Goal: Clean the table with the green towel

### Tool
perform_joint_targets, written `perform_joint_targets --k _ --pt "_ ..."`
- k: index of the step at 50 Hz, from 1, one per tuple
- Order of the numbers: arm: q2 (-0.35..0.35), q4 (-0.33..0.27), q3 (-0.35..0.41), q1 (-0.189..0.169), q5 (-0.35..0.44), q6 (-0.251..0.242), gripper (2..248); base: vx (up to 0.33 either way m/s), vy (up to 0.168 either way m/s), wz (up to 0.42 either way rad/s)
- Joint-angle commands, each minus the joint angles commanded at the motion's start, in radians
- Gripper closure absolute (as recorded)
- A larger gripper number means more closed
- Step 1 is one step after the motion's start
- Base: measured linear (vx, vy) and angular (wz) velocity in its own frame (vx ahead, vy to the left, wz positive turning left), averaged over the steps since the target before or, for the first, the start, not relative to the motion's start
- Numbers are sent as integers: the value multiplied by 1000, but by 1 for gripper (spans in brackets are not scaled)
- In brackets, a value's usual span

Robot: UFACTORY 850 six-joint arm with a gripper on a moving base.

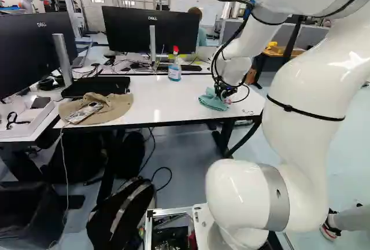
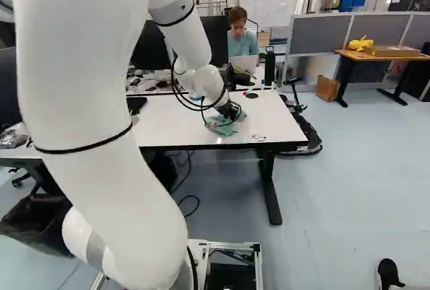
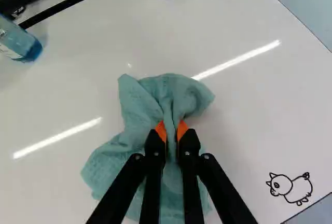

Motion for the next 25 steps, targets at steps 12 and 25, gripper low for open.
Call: perform_joint_targets --k 12,25 --pt "58 0 64 -1 0 0 208 0 0 0" --pt "98 0 107 29 0 0 208 0 0 0"
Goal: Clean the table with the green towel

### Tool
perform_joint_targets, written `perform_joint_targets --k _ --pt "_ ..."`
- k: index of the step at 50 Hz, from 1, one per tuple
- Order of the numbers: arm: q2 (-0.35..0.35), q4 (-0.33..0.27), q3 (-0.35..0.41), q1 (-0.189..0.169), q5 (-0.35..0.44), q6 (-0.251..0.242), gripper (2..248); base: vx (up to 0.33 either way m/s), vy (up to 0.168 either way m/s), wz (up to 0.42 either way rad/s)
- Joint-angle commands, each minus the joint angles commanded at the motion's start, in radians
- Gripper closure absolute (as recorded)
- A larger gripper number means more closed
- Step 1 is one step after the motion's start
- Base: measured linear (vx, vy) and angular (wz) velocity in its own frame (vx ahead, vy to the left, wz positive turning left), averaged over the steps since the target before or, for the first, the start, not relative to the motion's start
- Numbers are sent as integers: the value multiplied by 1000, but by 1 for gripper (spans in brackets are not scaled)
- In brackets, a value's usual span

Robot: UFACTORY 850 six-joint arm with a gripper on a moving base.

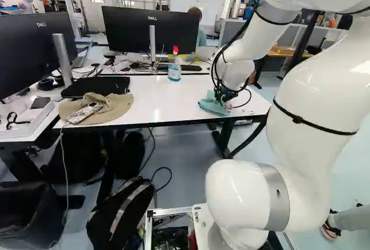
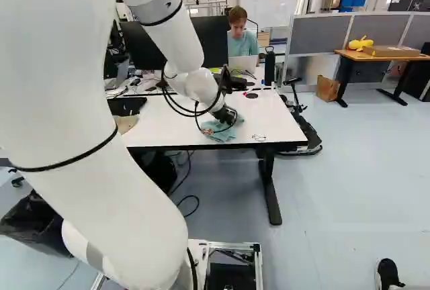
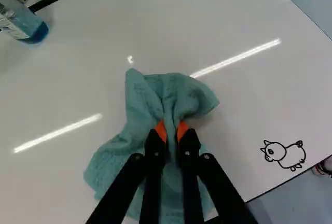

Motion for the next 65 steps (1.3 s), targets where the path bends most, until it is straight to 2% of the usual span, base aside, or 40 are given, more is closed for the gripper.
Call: perform_joint_targets --k 53,65 --pt "47 0 49 198 0 0 208 0 0 0" --pt "81 0 62 209 0 0 208 0 0 0"
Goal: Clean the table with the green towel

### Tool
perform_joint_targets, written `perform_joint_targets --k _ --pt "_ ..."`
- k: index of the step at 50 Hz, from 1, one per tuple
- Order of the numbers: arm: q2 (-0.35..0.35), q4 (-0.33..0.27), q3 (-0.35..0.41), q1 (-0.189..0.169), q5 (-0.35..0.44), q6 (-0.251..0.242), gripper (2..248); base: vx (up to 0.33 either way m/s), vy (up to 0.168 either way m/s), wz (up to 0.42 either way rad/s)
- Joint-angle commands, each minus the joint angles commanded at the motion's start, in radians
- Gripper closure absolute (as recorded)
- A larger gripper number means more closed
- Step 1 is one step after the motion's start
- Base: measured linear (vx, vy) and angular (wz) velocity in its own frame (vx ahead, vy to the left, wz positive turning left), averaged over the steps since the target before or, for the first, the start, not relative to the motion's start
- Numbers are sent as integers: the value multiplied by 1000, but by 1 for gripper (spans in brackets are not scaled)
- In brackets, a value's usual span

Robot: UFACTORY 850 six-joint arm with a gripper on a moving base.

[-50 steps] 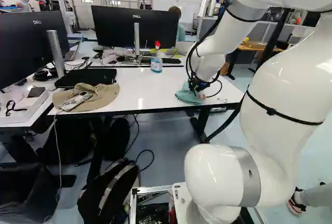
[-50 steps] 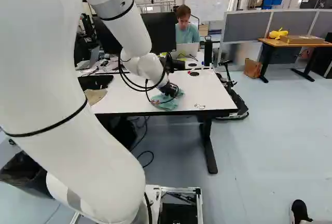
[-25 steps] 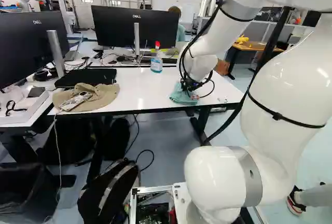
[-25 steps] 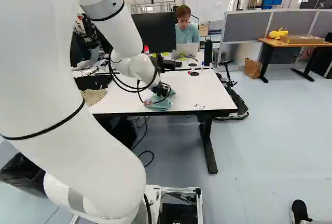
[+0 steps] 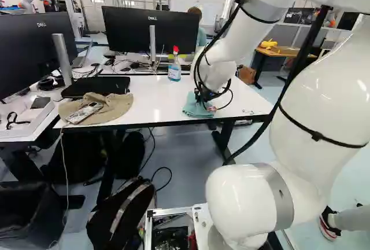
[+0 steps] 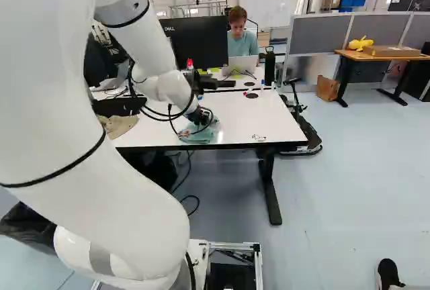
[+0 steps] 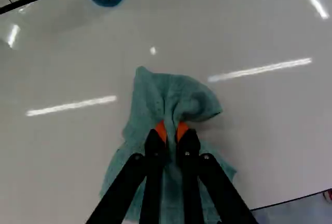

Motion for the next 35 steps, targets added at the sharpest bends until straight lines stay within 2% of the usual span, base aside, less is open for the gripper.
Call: perform_joint_targets --k 35 --pt "109 0 33 0 0 0 208 0 0 0"
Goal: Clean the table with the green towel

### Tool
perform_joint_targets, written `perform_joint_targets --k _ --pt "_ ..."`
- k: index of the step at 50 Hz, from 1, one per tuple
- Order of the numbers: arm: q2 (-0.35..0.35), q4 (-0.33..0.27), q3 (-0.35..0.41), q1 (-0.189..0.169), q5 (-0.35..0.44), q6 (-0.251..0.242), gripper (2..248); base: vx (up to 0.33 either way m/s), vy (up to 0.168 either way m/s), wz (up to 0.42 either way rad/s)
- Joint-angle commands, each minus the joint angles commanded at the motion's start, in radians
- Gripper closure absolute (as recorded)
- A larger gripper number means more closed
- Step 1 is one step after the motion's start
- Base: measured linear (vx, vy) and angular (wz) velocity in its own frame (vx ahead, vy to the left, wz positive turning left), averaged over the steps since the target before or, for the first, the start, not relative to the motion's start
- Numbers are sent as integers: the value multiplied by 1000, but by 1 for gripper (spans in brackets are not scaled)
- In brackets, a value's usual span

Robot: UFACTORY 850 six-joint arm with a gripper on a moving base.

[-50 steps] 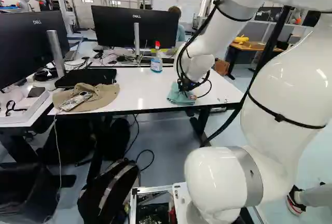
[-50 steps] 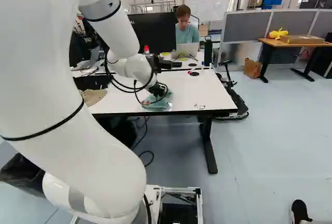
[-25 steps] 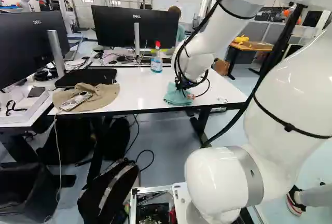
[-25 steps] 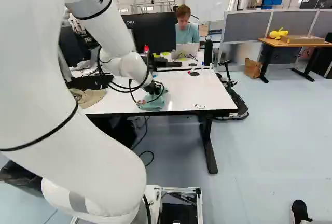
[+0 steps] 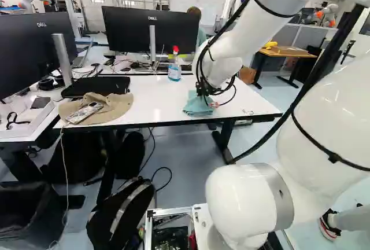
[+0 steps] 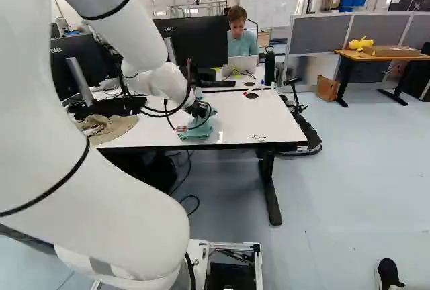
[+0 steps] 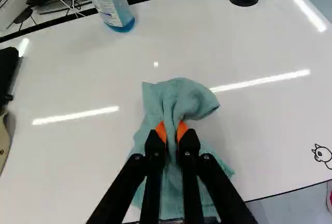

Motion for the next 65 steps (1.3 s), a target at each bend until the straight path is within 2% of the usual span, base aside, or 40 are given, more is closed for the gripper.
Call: perform_joint_targets --k 30,65 --pt "130 0 116 -2 0 0 208 0 0 0" --pt "131 0 117 -2 0 0 208 0 0 0"
